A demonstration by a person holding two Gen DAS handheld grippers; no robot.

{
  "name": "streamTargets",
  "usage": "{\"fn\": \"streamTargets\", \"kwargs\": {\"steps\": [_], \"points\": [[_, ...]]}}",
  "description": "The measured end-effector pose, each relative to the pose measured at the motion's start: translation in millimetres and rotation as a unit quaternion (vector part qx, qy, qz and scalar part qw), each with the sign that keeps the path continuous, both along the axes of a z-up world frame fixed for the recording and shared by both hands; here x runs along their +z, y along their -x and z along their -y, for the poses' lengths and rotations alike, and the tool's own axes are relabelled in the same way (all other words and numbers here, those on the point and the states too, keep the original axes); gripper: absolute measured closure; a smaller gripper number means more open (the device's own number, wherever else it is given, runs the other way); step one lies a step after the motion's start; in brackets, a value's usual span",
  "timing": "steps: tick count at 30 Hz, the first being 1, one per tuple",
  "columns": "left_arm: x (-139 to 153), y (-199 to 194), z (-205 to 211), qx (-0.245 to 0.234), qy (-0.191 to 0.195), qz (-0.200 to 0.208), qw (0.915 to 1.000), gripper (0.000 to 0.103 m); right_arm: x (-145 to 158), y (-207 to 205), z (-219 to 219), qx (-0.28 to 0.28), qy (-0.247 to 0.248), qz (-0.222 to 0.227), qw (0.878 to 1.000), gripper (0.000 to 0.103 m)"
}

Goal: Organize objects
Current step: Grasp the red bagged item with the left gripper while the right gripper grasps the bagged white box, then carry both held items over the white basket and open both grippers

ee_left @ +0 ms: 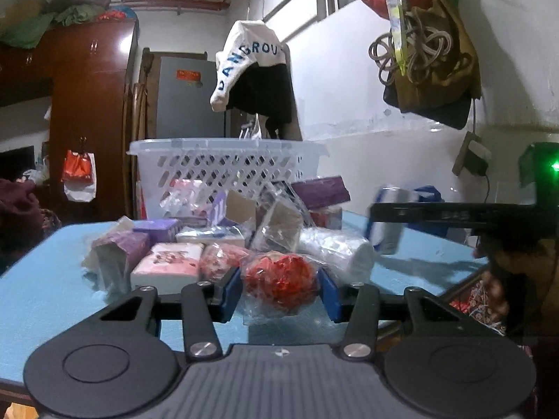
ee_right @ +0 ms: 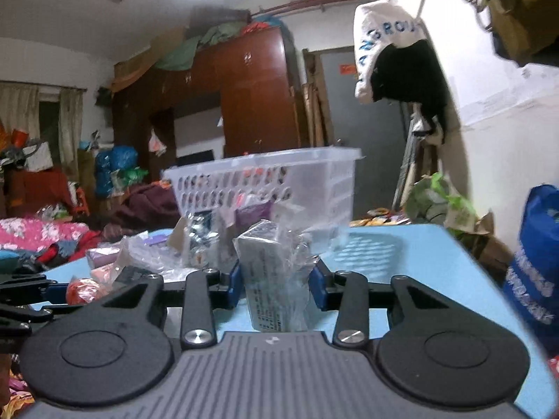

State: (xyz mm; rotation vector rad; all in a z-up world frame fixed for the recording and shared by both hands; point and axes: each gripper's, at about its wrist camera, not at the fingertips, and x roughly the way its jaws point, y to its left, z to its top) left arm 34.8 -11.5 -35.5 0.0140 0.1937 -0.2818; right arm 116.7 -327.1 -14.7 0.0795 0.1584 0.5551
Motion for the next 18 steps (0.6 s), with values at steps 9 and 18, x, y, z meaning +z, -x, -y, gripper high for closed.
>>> {"fn": "streamTargets", "kwargs": {"steps": [9,18], "points": [[6,1,-14,0.007,0.011,0.009,0.9999,0.052,4,-5,-4,0.008,0.007,-0.008,1.0,0.06],[108,-67,-35,-0.023,0.096,0.016,0.9949,0.052,86,-18,-30,0.029,-0.005,0.148,0.989,0.06]]}}
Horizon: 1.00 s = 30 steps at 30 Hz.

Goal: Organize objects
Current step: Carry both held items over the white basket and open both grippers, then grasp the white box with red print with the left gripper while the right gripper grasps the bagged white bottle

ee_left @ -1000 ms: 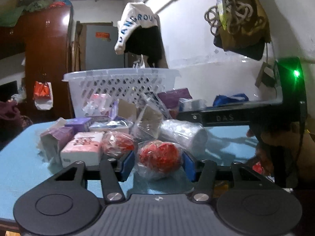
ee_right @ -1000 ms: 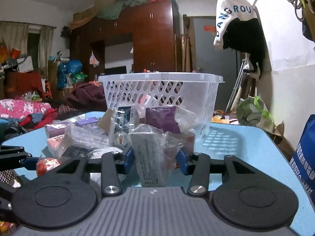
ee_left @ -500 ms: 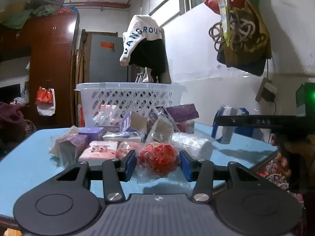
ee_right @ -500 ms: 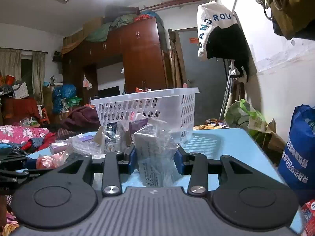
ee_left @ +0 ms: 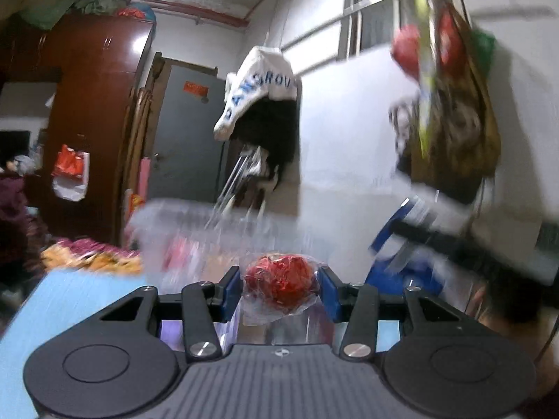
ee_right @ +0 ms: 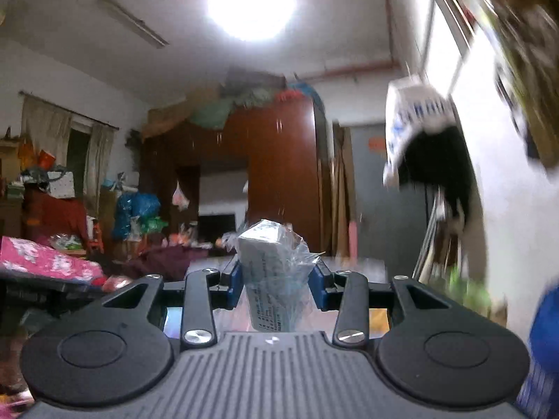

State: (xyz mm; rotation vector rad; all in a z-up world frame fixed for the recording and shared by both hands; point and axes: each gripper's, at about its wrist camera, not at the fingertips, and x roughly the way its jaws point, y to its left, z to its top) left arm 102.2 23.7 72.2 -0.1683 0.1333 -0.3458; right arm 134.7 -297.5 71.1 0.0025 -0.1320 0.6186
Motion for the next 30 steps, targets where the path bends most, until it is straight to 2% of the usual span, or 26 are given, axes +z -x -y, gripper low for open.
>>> {"fn": "streamTargets", "kwargs": {"steps": [1,3,5,8,11,13,14,15,16,17,19,20,23,25,27,28,30], "points": [[16,-19,0,0.005,0.001,-0.002,1.0,0.052,16,-18,-14,-0.008,0.026,0.003,1.0,0.061],[42,-67,-1,0.026,0.008,-0.025,0.9993,0.052,40,-62,-37,-0.023,0.06,-0.044,0.997,0.061],[54,-115,-3,0.027,0.012,-0.069,0.9972,0.052,54,-108,-51,-0.021,0.067,-0.097,0.993,0.061],[52,-166,-5,0.04,0.015,-0.123,0.9914,0.052,54,-152,-65,-0.015,0.076,-0.15,0.986,0.061],[44,-186,-2,0.043,0.011,-0.139,0.9893,0.052,47,-162,-71,-0.027,0.098,-0.157,0.982,0.061],[40,-191,-3,0.044,0.012,-0.14,0.9891,0.05,45,-163,-66,-0.017,0.085,-0.16,0.983,0.06],[37,-194,-3,0.046,0.018,-0.137,0.9893,0.046,46,-165,-64,-0.013,0.082,-0.162,0.983,0.056],[35,-195,-4,0.045,0.019,-0.135,0.9897,0.026,45,-164,-63,-0.013,0.082,-0.165,0.983,0.051],[33,-199,-3,0.045,0.016,-0.138,0.9893,0.006,46,-160,-61,-0.01,0.084,-0.165,0.983,0.026],[31,-199,-2,0.047,0.007,-0.144,0.9884,0.005,46,-156,-60,-0.017,0.084,-0.16,0.983,0.0],[32,-186,-1,0.053,-0.01,-0.128,0.9904,0.005,49,-139,-53,-0.059,0.065,-0.129,0.988,0.0],[34,-171,-1,0.054,-0.016,-0.113,0.992,0.005,49,-132,-47,-0.064,0.051,-0.13,0.988,0.0],[27,-105,-5,0.071,-0.055,-0.065,0.9938,0.005,37,-107,-23,-0.05,-0.007,-0.189,0.981,0.0],[11,-56,-11,0.055,-0.056,-0.043,0.996,0.005,15,-81,-7,-0.034,-0.033,-0.216,0.975,0.0],[-12,-12,-19,0.047,-0.052,-0.026,0.9972,0.005,-17,-49,3,0.005,-0.023,-0.206,0.978,0.0],[-25,7,-21,0.058,-0.056,-0.02,0.9966,0.005,-33,-34,5,0.018,-0.014,-0.193,0.981,0.0],[-45,29,-24,0.087,-0.057,-0.021,0.9944,0.005,-59,-8,5,0.01,0.008,-0.176,0.984,0.0]]}}
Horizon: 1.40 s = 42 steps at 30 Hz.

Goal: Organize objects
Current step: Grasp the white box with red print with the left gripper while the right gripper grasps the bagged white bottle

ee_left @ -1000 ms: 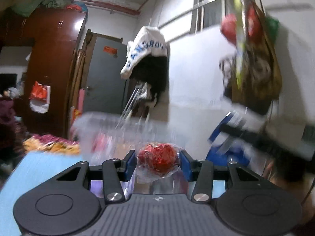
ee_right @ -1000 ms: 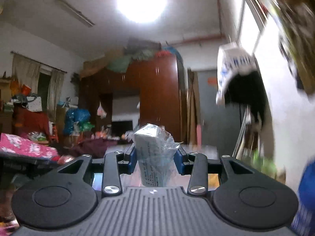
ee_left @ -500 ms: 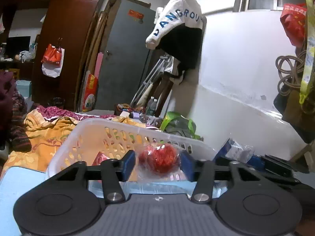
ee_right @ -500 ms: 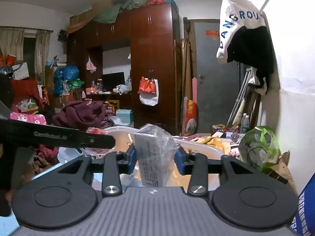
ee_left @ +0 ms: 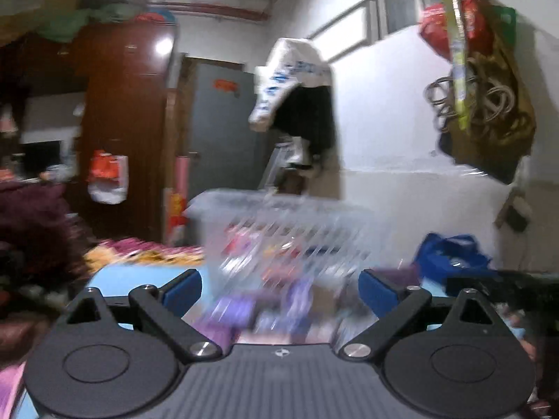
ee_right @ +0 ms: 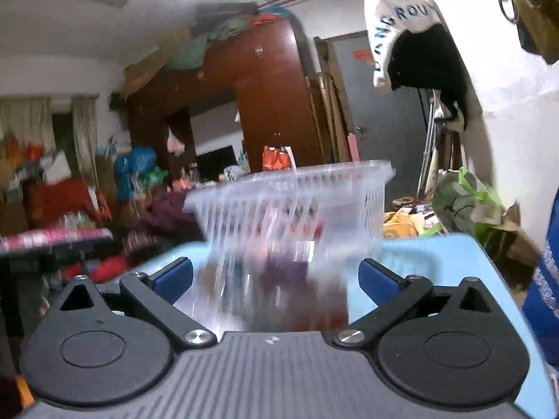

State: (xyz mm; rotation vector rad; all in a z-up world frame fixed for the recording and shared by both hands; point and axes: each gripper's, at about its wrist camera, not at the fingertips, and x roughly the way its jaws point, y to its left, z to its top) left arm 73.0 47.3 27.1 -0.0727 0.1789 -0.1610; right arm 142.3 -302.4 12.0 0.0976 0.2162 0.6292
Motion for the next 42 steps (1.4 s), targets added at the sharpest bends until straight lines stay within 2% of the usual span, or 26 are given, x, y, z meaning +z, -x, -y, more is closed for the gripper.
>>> {"fn": "streamTargets", "kwargs": {"steps": [2,4,6,8,10,15,17,19,22,24,25,26,28,30,32,33,34,37,40,41,42], "points": [[-18,14,-1,0.006,-0.008,-0.016,0.9998,0.006,-20,21,-2,-0.007,0.01,0.008,1.0,0.0],[-30,15,1,0.009,-0.014,-0.036,0.9992,0.011,-35,31,-10,0.012,0.022,0.004,1.0,0.001],[-37,7,9,0.009,-0.028,-0.056,0.998,0.019,-39,32,-25,0.017,0.059,0.002,0.998,0.016],[-40,-3,16,0.014,-0.045,-0.064,0.9969,0.021,-41,26,-35,0.017,0.079,0.003,0.997,0.028],[-45,-8,16,0.02,-0.051,-0.076,0.9956,0.023,-39,19,-41,0.02,0.08,-0.002,0.997,0.03],[-53,-12,11,0.049,-0.051,-0.078,0.9945,0.03,-45,28,-44,0.009,0.09,0.0,0.996,0.039],[-56,-9,11,0.044,-0.052,-0.069,0.9953,0.043,-44,31,-39,0.008,0.091,-0.002,0.996,0.041],[-56,-3,12,0.039,-0.056,-0.064,0.9956,0.047,-43,33,-35,0.004,0.094,-0.002,0.996,0.042],[-59,8,17,0.033,-0.074,-0.056,0.9952,0.047,-41,40,-28,-0.009,0.105,0.005,0.994,0.041],[-58,7,22,0.035,-0.083,-0.054,0.9945,0.046,-40,40,-26,-0.018,0.109,0.009,0.994,0.03],[-58,4,23,0.036,-0.084,-0.054,0.9944,0.045,-39,39,-26,-0.023,0.108,0.008,0.994,0.024],[-59,0,24,0.038,-0.08,-0.055,0.9946,0.042,-38,38,-27,-0.025,0.103,0.009,0.994,0.024],[-59,-5,24,0.043,-0.077,-0.054,0.9947,0.029,-36,34,-31,-0.027,0.095,0.009,0.995,0.024],[-61,-8,24,0.045,-0.077,-0.05,0.9948,0.027,-35,30,-37,-0.025,0.094,0.012,0.995,0.024],[-62,-7,23,0.042,-0.077,-0.047,0.9951,0.027,-37,27,-43,-0.028,0.099,0.013,0.995,0.025],[-63,-6,23,0.038,-0.077,-0.045,0.9952,0.033,-38,25,-44,-0.029,0.1,0.011,0.995,0.027],[-63,-5,22,0.034,-0.078,-0.044,0.9954,0.046,-40,25,-42,-0.027,0.1,0.008,0.995,0.037],[-62,0,20,0.03,-0.076,-0.044,0.9957,0.047,-40,31,-34,-0.025,0.102,0.003,0.995,0.047],[-64,5,23,0.031,-0.091,-0.034,0.9948,0.045,-39,37,-24,-0.036,0.116,0.008,0.993,0.045],[-65,5,24,0.033,-0.092,-0.032,0.9947,0.045,-39,37,-22,-0.04,0.115,0.008,0.993,0.042],[-65,3,25,0.037,-0.091,-0.031,0.9947,0.041,-38,35,-20,-0.042,0.107,0.007,0.993,0.033]]}}
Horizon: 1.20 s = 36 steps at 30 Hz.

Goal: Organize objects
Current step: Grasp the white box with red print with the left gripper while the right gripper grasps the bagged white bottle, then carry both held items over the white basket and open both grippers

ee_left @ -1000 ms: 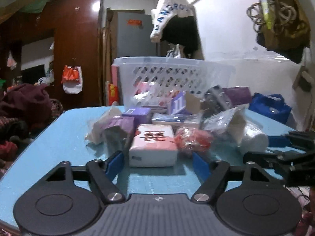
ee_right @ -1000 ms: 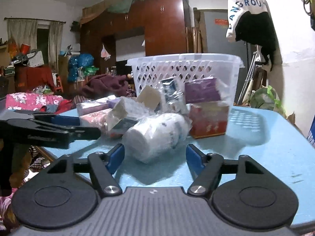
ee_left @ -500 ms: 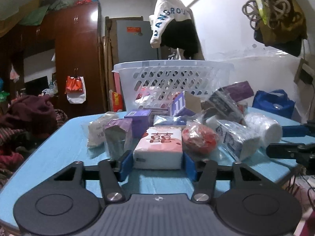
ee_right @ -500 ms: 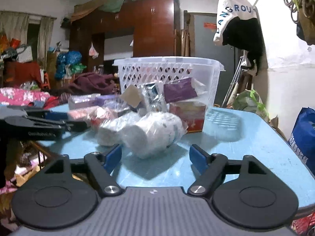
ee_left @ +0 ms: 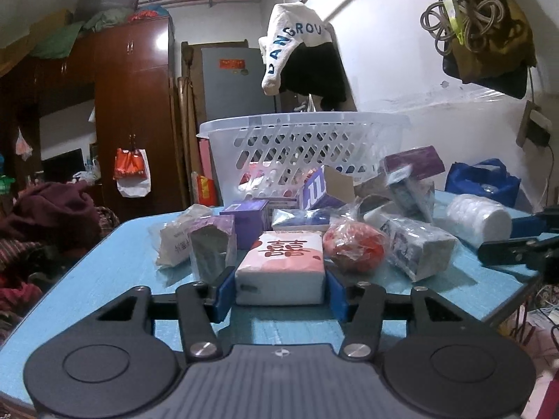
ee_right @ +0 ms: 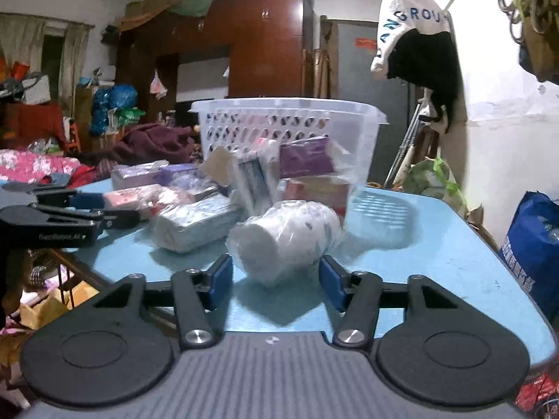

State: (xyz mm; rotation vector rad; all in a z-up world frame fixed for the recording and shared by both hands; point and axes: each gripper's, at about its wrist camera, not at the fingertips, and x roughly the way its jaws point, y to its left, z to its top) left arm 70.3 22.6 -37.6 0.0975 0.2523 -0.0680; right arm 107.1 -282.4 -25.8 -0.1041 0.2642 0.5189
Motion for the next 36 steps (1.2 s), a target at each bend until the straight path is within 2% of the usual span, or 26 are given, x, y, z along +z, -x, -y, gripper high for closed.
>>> {"fn": "streamTargets", "kwargs": {"steps": [1,3,5,6,7,8,13,19,25,31,36], "points": [[0,-2,0,0.006,0.001,0.0,1.0,0.032,0,-2,1,-0.002,-0.009,-0.001,1.0,0.029],[0,-7,2,0.012,0.002,0.0,0.9999,0.023,2,-6,-2,-0.004,-0.018,0.001,1.0,0.023],[-1,-9,3,0.009,0.002,0.003,1.0,0.023,2,-11,-8,-0.008,-0.013,0.003,1.0,0.022],[-2,-9,3,0.008,0.003,0.005,0.9999,0.024,1,-14,-11,-0.012,-0.011,0.004,1.0,0.022],[-2,-7,2,0.005,0.003,0.006,1.0,0.035,1,-17,-12,-0.015,-0.013,0.003,1.0,0.023],[-2,-6,1,0.001,0.005,0.005,1.0,0.046,0,-19,-12,-0.016,-0.016,0.0,1.0,0.031],[1,5,-2,-0.005,0.012,0.02,0.9997,0.046,2,-9,-1,-0.03,-0.011,0.018,0.999,0.033],[11,20,-3,-0.014,0.014,0.051,0.9985,0.046,13,0,16,-0.028,-0.033,0.041,0.998,0.036],[11,19,-7,-0.017,0.023,0.052,0.9982,0.046,6,-15,19,-0.034,-0.025,0.021,0.999,0.037],[17,26,-11,-0.014,0.026,0.069,0.9972,0.046,13,-5,36,-0.05,-0.02,0.037,0.998,0.037],[19,27,-10,-0.018,0.03,0.075,0.9966,0.046,17,-8,43,-0.04,-0.042,0.028,0.998,0.037]]}}
